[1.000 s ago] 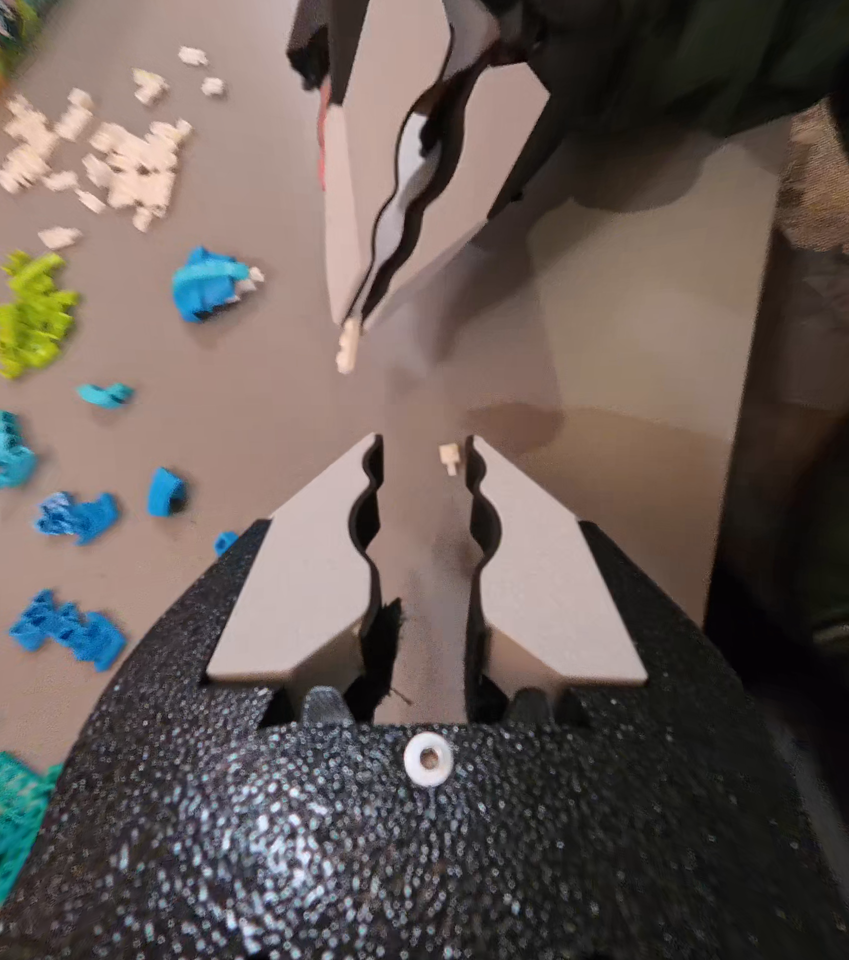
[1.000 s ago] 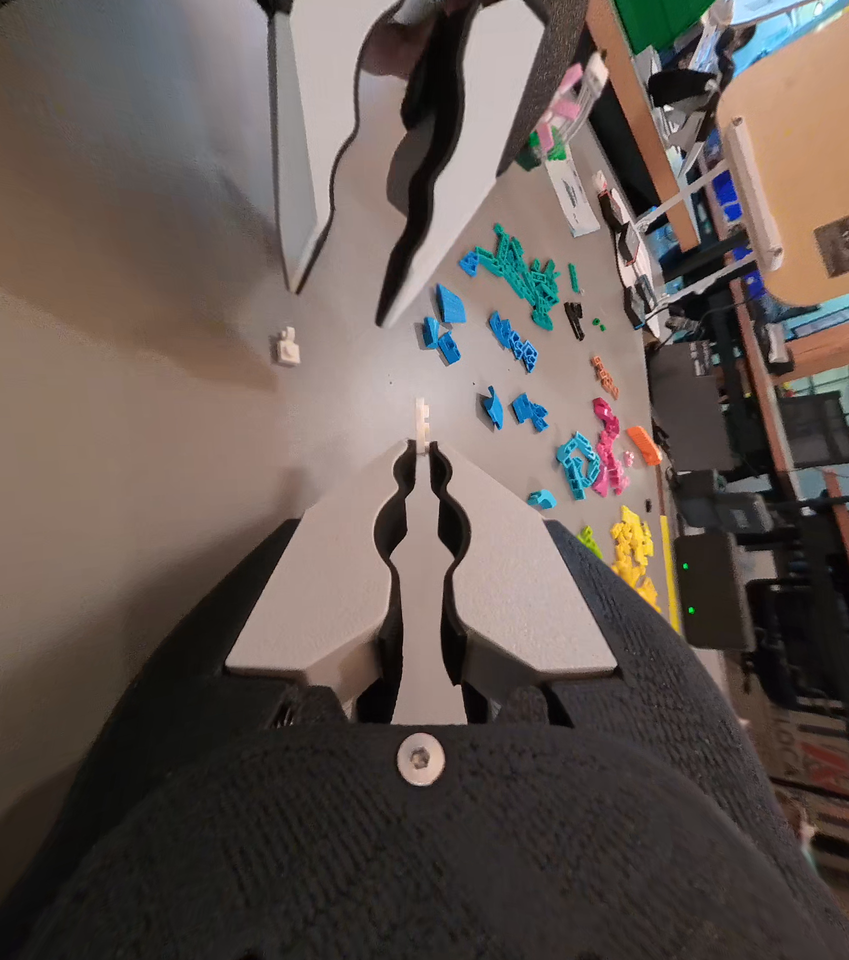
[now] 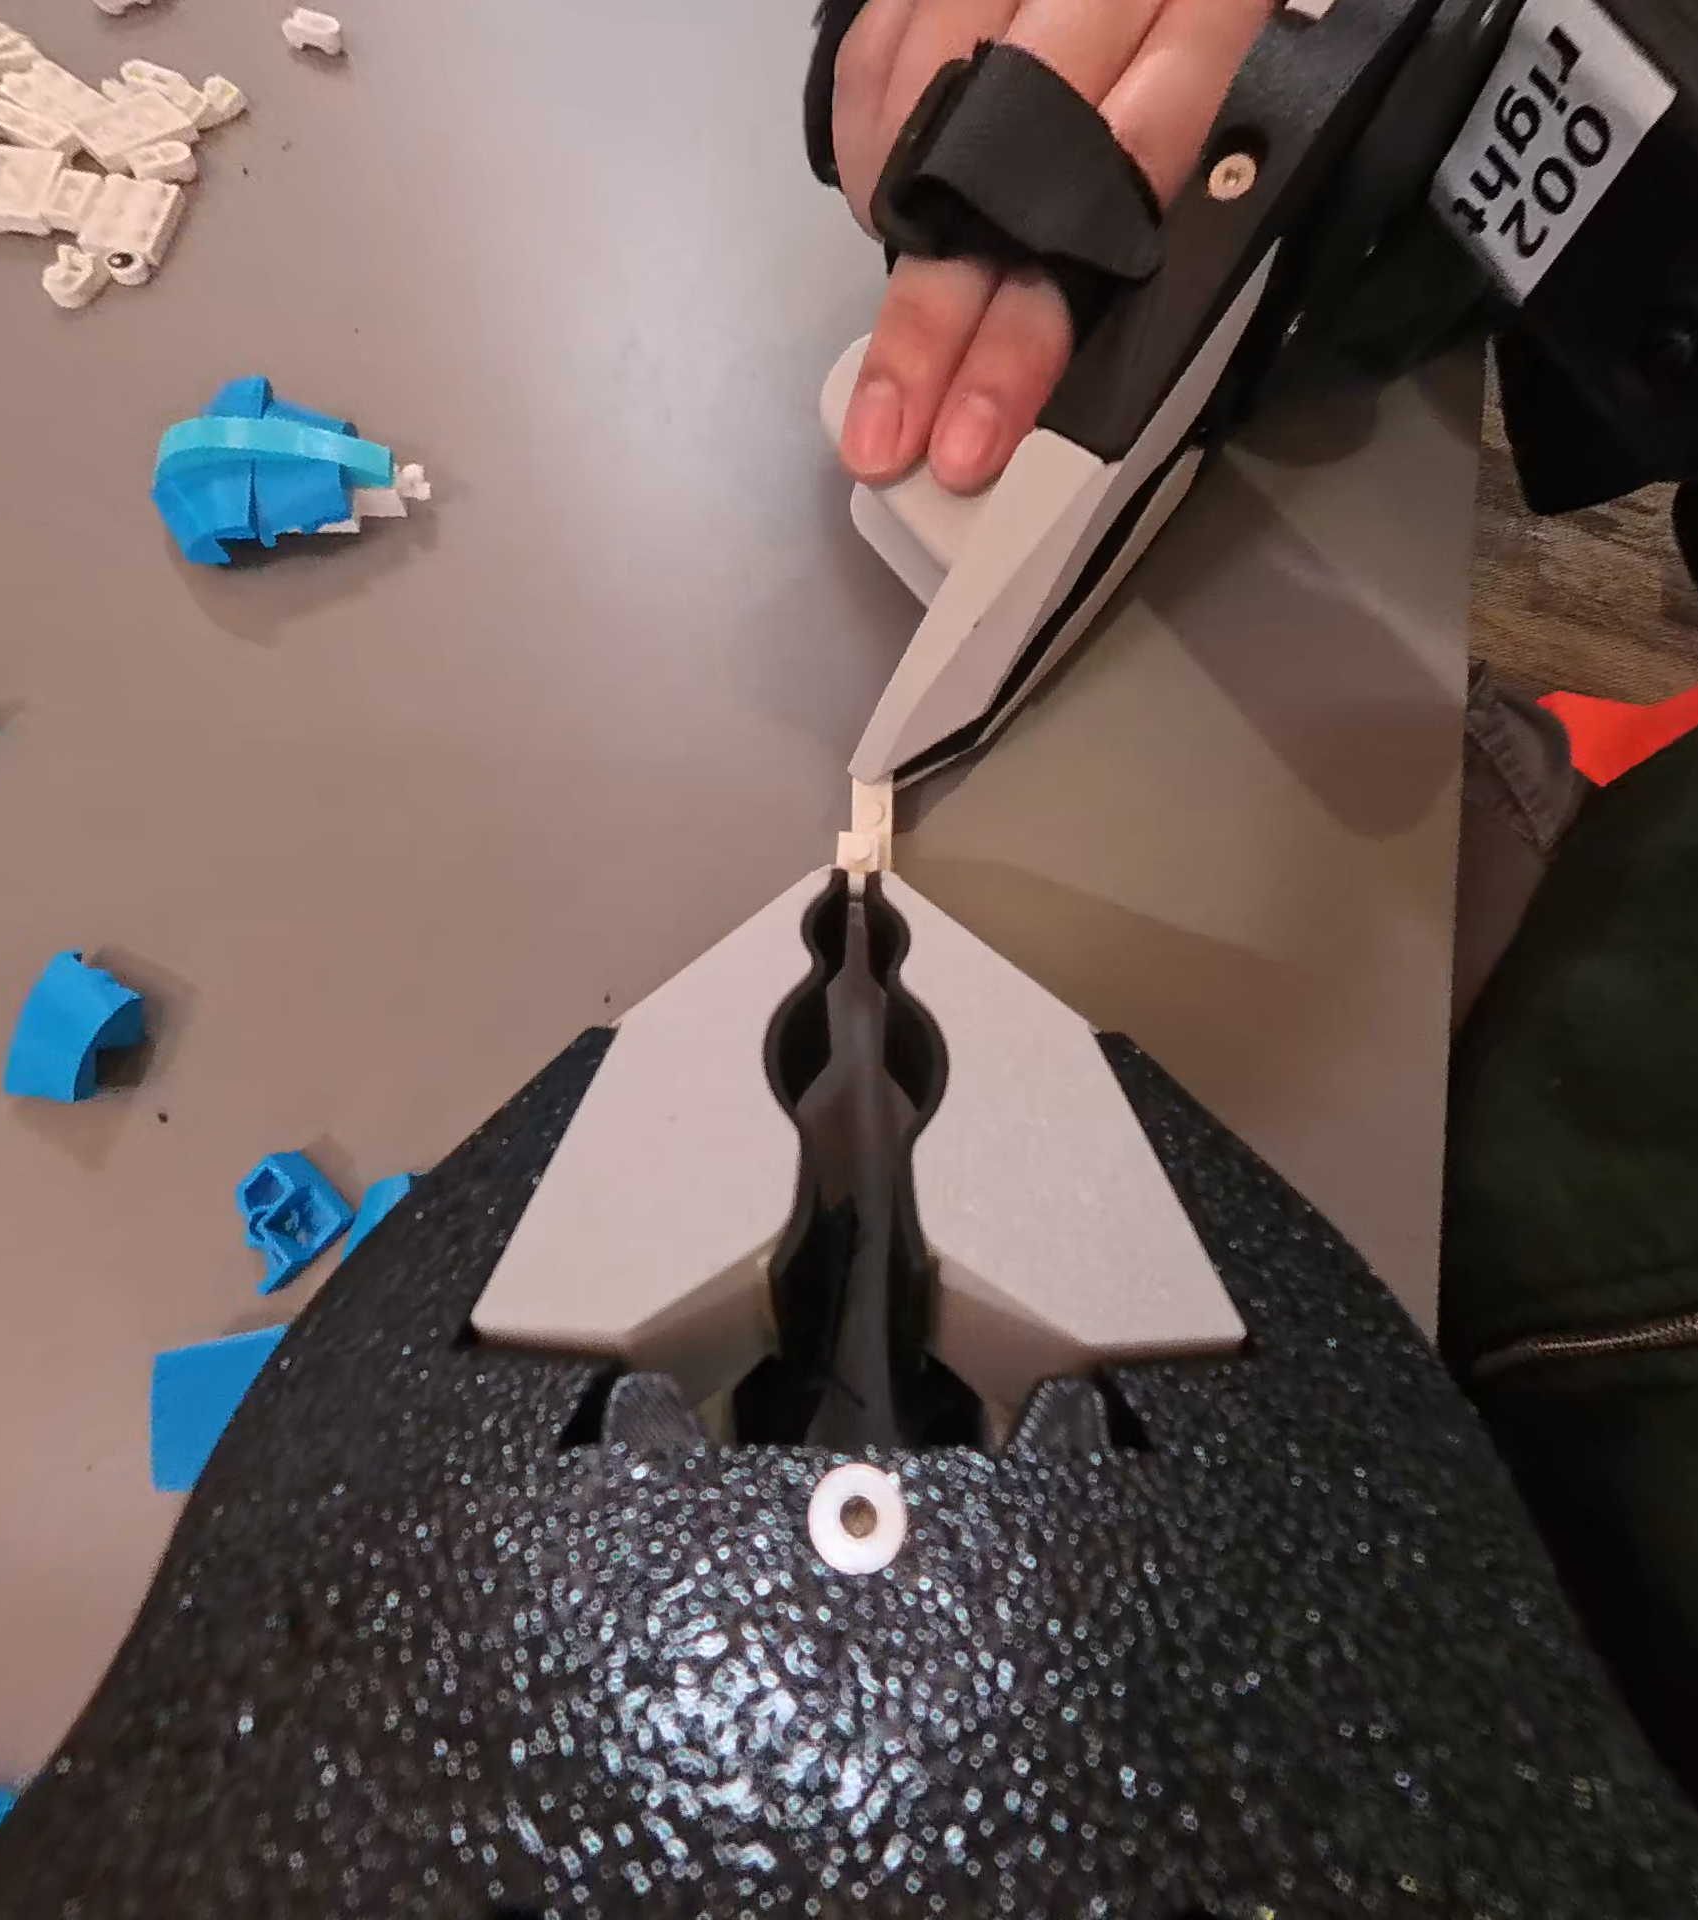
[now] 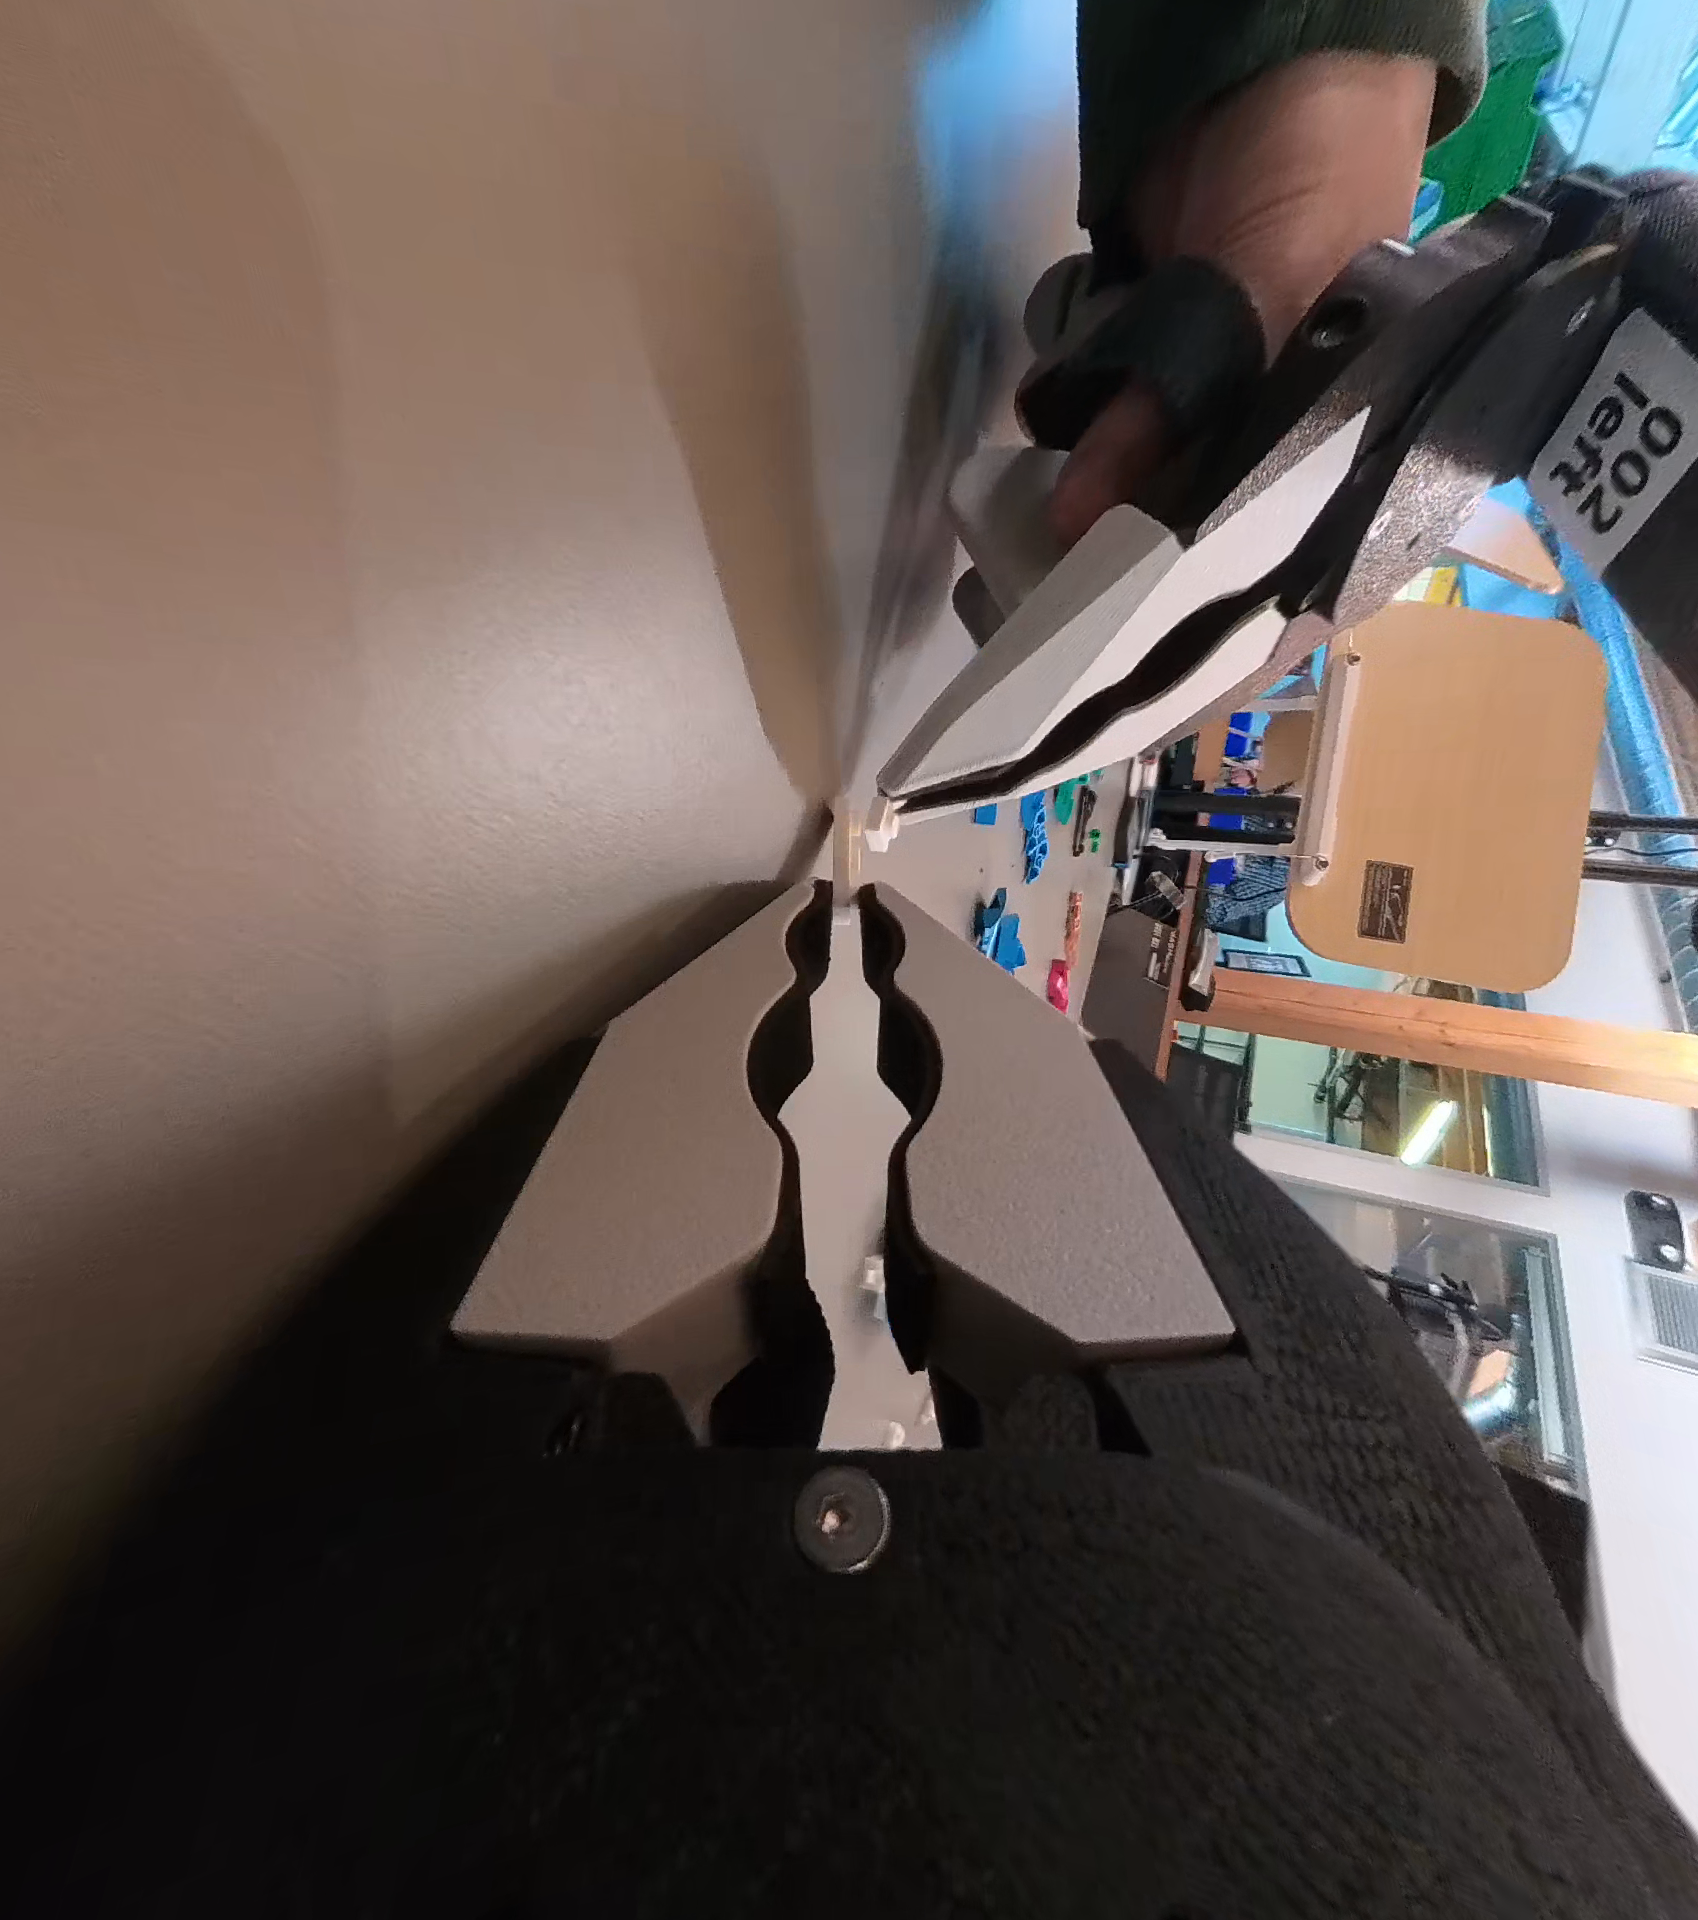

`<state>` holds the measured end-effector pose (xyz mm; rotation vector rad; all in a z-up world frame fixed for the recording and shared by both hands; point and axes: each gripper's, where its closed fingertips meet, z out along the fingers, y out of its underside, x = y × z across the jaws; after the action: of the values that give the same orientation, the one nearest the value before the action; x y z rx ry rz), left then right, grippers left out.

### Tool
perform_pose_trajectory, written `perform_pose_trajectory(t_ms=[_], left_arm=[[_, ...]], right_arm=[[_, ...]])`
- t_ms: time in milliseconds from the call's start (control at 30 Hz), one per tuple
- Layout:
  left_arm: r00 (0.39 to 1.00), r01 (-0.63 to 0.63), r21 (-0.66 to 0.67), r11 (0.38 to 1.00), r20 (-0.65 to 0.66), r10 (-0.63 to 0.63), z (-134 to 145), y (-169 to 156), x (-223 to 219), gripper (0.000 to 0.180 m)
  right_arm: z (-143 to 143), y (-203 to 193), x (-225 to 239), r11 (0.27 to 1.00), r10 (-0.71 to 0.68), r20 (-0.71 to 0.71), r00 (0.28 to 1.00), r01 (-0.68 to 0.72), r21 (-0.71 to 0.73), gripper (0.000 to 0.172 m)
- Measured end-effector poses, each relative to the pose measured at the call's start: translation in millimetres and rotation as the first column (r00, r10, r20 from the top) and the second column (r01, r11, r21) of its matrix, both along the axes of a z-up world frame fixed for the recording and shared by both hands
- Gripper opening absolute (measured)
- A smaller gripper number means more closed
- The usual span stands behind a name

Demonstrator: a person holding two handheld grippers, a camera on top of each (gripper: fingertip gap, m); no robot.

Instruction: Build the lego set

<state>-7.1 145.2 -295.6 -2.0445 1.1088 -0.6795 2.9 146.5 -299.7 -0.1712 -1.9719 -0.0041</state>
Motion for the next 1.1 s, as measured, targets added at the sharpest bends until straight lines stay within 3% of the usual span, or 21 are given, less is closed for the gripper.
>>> perform_pose_trajectory(t_ms=[33, 600, 867, 1000, 1100], left_arm=[[1.000, -0.002, -0.004, 1.000, 0.002, 0.002, 0, 0, 0, 0.001], [0.999, -0.038, -0.040, 0.998, 0.012, 0.038, -4, 1, 3, 0.001], [0.995, -0.097, -0.014, 0.995, -0.002, 0.097, -3, 4, 0, 0.002], [0.990, -0.138, 0.027, 0.990, 0.029, 0.137, 10, 8, 1, 0.001], [0.979, -0.202, 0.086, 0.976, 0.036, 0.200, 21, 15, -2, 0.001]], right_arm=[[0, 0, 0, 1.000, -0.002, 0.000, 1.000, 0.002, -0.008, 0.006], [1, 5, -3, 0.989, -0.082, 0.007, 0.997, 0.082, -0.121, 0.008], [1, 10, -5, 0.987, -0.137, 0.002, 0.991, 0.137, -0.089, 0.007], [5, 18, -8, 0.982, -0.189, -0.037, 0.981, 0.189, -0.025, 0.005], [16, 22, -9, 0.974, -0.224, -0.088, 0.971, 0.220, -0.056, 0.005]])
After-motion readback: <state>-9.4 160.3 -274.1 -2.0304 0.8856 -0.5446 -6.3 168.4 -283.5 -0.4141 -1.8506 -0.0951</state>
